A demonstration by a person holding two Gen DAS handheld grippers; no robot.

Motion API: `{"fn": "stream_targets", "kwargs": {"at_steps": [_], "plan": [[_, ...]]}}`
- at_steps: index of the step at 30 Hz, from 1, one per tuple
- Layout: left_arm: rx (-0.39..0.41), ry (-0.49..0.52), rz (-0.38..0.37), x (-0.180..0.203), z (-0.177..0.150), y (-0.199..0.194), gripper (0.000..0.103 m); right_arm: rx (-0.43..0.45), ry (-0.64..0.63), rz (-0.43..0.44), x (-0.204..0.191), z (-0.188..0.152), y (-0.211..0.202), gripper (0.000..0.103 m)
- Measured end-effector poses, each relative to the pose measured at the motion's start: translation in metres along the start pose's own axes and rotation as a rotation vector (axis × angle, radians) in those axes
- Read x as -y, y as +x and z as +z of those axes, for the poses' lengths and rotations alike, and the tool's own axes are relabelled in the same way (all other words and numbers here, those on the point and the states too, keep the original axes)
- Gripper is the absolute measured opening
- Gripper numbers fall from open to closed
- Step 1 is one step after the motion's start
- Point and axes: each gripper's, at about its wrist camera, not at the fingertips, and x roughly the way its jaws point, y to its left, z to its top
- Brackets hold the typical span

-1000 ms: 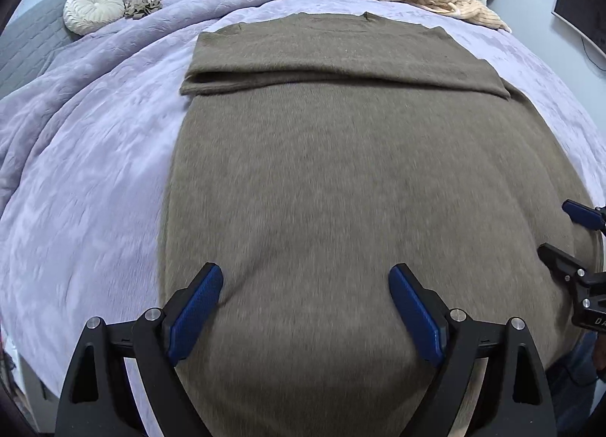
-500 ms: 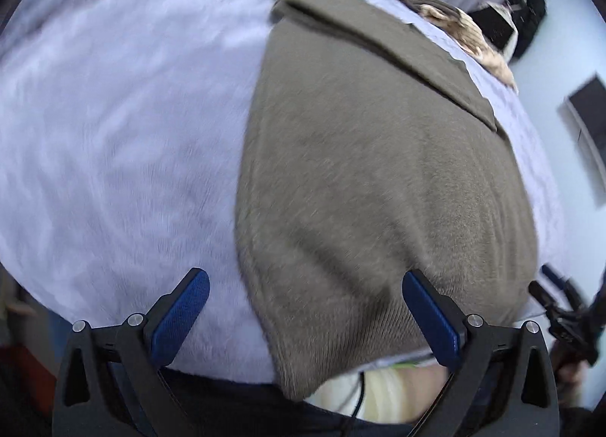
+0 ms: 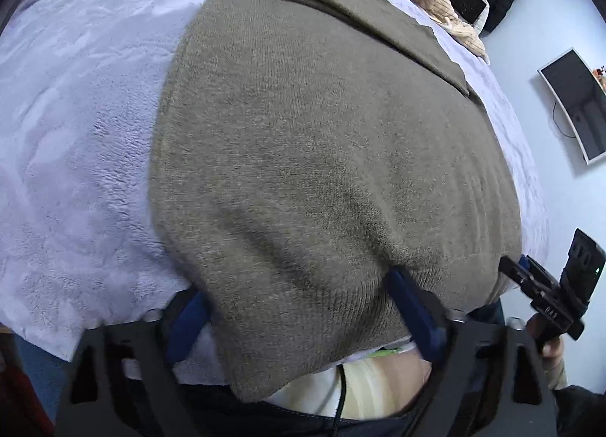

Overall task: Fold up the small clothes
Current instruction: 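Close both grippers on the ribbed hem of the taupe sweater, then lift the hem with both grippers and carry it toward the collar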

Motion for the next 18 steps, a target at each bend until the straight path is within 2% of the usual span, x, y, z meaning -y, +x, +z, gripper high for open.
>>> {"fn": "stream_targets", "kwargs": {"at_steps": [2, 3, 4, 5, 6, 8, 10, 11, 12, 13, 14, 18], "plan": [[0.019, -0.01, -0.02, -0.005, -0.002, -0.006, 0.066, 0.003, 0.023, 0.037, 0.005, 0.001, -0.003, 0.041], [0.02, -0.023, -0.031, -0.009, -0.001, -0.008, 0.066, 0.005, 0.03, 0.051, 0.007, 0.0, -0.004, 0.04], [0.011, -0.043, -0.045, -0.013, -0.001, -0.005, 0.069, 0.004, 0.037, 0.059, 0.01, -0.001, -0.005, 0.041], [0.008, -0.053, -0.06, -0.016, -0.002, -0.005, 0.076, 0.001, 0.052, 0.068, 0.014, -0.002, -0.004, 0.041], [0.01, -0.051, -0.081, -0.018, -0.002, -0.005, 0.079, 0.005, 0.076, 0.088, 0.018, -0.003, -0.004, 0.044], [0.009, -0.027, -0.058, -0.014, 0.0, -0.004, 0.079, 0.019, 0.112, 0.128, 0.022, -0.007, -0.001, 0.049], [0.016, 0.003, -0.016, -0.007, -0.001, -0.005, 0.068, 0.023, 0.106, 0.119, 0.016, -0.005, 0.006, 0.051], [0.019, 0.007, -0.01, -0.007, -0.001, -0.008, 0.051, 0.023, 0.084, 0.106, 0.012, -0.002, 0.006, 0.046], [0.02, 0.002, -0.024, -0.007, -0.002, -0.01, 0.029, 0.022, 0.058, 0.099, 0.007, 0.001, 0.006, 0.024], [0.02, -0.007, -0.048, -0.009, -0.001, -0.013, 0.016, 0.015, 0.041, 0.111, 0.004, 0.004, 0.006, 0.01], [0.017, -0.021, -0.072, -0.011, -0.002, -0.016, 0.011, 0.005, 0.051, 0.14, 0.003, 0.006, 0.004, 0.011], [0.071, 0.008, -0.043, -0.003, -0.004, -0.033, 0.011, 0.048, 0.073, 0.194, 0.007, 0.011, -0.012, 0.01]]}}
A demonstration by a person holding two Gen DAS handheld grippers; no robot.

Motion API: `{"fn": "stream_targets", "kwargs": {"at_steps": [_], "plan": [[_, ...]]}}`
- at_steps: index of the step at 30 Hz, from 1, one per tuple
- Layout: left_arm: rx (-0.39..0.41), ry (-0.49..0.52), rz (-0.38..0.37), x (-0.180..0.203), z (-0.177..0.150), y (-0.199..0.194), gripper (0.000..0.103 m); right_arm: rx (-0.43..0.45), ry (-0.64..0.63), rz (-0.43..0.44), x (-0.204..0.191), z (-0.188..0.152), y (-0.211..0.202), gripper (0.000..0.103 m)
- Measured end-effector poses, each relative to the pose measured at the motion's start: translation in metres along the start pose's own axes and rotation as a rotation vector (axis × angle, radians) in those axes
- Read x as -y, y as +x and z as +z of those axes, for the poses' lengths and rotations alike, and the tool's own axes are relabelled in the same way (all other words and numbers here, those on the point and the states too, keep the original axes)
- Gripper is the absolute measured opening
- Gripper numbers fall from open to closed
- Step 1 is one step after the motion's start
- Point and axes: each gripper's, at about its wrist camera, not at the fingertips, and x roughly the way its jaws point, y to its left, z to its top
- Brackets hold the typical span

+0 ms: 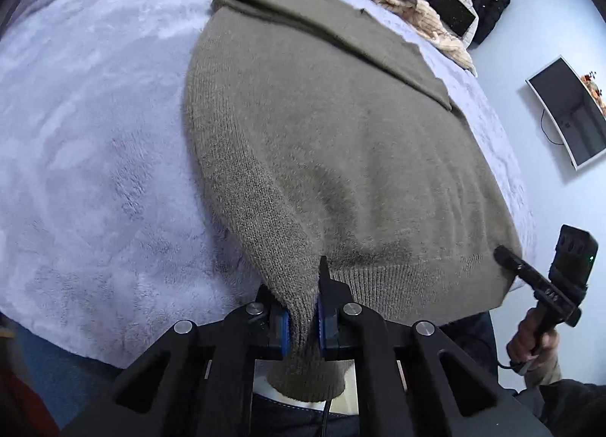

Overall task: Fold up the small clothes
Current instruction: 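Lift the hem with both grippers and carry it toward the collar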

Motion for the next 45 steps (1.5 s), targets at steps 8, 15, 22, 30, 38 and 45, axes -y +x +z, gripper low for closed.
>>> {"fn": "stream_targets", "kwargs": {"at_steps": [8, 15, 22, 30, 38, 45], "plan": [[0.154, 0.032, -0.018, 0.017, 0.025, -0.051, 0.011, 0.127, 0.054, 0.131, -0.005, 0.029, -0.036, 0.01], [0.24, 0.018, -0.027, 0.031, 0.063, -0.065, 0.011, 0.209, 0.072, 0.16, -0.018, 0.065, -0.049, 0.01], [0.295, -0.008, -0.017, 0.034, 0.109, -0.064, 0.011, 0.263, 0.119, 0.114, -0.013, 0.108, -0.049, 0.01], [0.313, -0.038, 0.022, 0.038, 0.149, -0.054, 0.011, 0.283, 0.138, 0.047, -0.01, 0.151, -0.04, 0.01], [0.313, -0.087, 0.029, 0.029, 0.177, -0.051, 0.011, 0.263, 0.134, -0.006, -0.011, 0.185, -0.025, 0.01], [0.297, -0.105, 0.081, 0.027, 0.198, -0.04, 0.011, 0.246, 0.155, -0.045, -0.004, 0.209, -0.008, 0.01]]}}
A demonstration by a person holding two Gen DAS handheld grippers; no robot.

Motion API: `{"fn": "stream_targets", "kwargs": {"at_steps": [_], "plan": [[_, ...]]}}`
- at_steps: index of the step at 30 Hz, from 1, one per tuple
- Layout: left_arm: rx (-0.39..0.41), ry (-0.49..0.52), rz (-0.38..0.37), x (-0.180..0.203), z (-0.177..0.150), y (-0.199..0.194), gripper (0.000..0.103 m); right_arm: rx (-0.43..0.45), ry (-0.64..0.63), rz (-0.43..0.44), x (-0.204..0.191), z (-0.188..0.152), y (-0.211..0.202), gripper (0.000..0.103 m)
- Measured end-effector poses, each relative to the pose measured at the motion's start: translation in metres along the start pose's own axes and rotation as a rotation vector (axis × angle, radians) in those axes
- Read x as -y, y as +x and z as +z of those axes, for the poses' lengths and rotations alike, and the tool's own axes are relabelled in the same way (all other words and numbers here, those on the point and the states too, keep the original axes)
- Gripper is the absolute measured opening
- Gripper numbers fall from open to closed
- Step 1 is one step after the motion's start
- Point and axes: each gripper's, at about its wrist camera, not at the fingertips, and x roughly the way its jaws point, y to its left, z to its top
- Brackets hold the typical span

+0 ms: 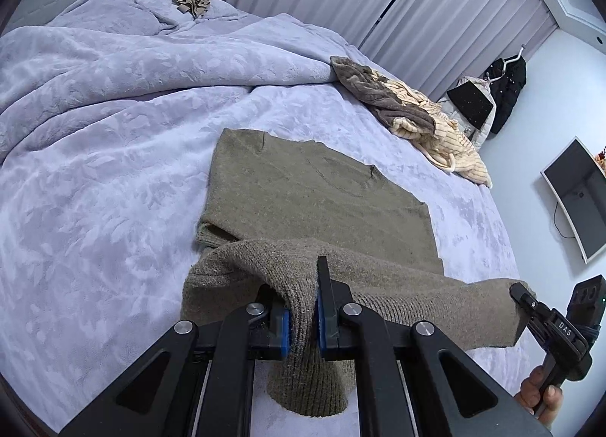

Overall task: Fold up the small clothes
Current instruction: 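Lift the hem with both grippers and carry it toward the collar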

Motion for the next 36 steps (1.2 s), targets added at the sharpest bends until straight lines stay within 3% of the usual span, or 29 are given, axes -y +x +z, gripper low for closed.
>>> {"fn": "stream_targets", "kwargs": {"at_steps": [21, 36], "plan": [[-0.039, 0.036, 0.081, 0.014, 0.029, 0.032, 0.011, -0.051, -0.019, -0.1, 0.003, 0.032, 0.039, 0.01], [-0.027, 0.043, 0.077, 0.024, 0.058, 0.016, 0.011, -0.012, -0.065, -0.117, -0.021, 0.056, 0.034, 0.01]]}}
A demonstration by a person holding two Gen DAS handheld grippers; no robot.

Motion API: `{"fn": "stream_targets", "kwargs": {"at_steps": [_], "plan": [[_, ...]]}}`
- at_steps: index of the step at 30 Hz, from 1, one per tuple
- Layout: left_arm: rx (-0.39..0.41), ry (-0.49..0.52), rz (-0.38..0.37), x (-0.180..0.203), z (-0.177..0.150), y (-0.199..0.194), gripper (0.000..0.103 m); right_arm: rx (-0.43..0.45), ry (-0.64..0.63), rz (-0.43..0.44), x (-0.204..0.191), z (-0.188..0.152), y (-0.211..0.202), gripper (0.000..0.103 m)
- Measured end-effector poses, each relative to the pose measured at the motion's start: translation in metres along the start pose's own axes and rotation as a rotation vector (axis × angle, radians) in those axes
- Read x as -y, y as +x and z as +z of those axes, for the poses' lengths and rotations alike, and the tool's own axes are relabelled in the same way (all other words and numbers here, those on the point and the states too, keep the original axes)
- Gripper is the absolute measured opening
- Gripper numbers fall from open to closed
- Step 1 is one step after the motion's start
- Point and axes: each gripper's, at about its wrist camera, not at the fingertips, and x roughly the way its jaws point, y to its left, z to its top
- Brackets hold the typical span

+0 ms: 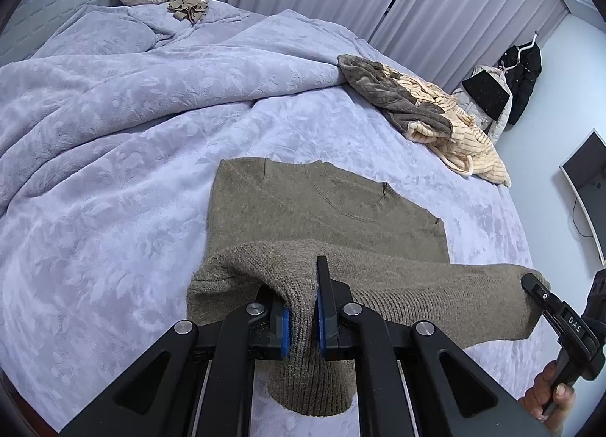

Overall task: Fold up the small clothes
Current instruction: 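Lift the hem with both grippers and carry it toward the collar, then lower the hem onto the sweater near the collar and open both grippers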

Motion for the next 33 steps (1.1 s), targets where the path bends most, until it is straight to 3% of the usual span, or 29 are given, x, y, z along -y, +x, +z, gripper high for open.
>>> {"fn": "stream_targets", "kwargs": {"at_steps": [17, 33], "plan": [[-0.083, -0.007, 0.04, -0.001, 0.023, 0.053, 0.011, -0.062, 0.036, -0.033, 0.015, 0.011, 0.043, 0.01], [-0.207, -0.031, 0.09, -0.019, 0.019, 0.131, 0.011, -0.179, 0.093, -0.086, 0.048, -0.009, 0.104, 0.01]]}}
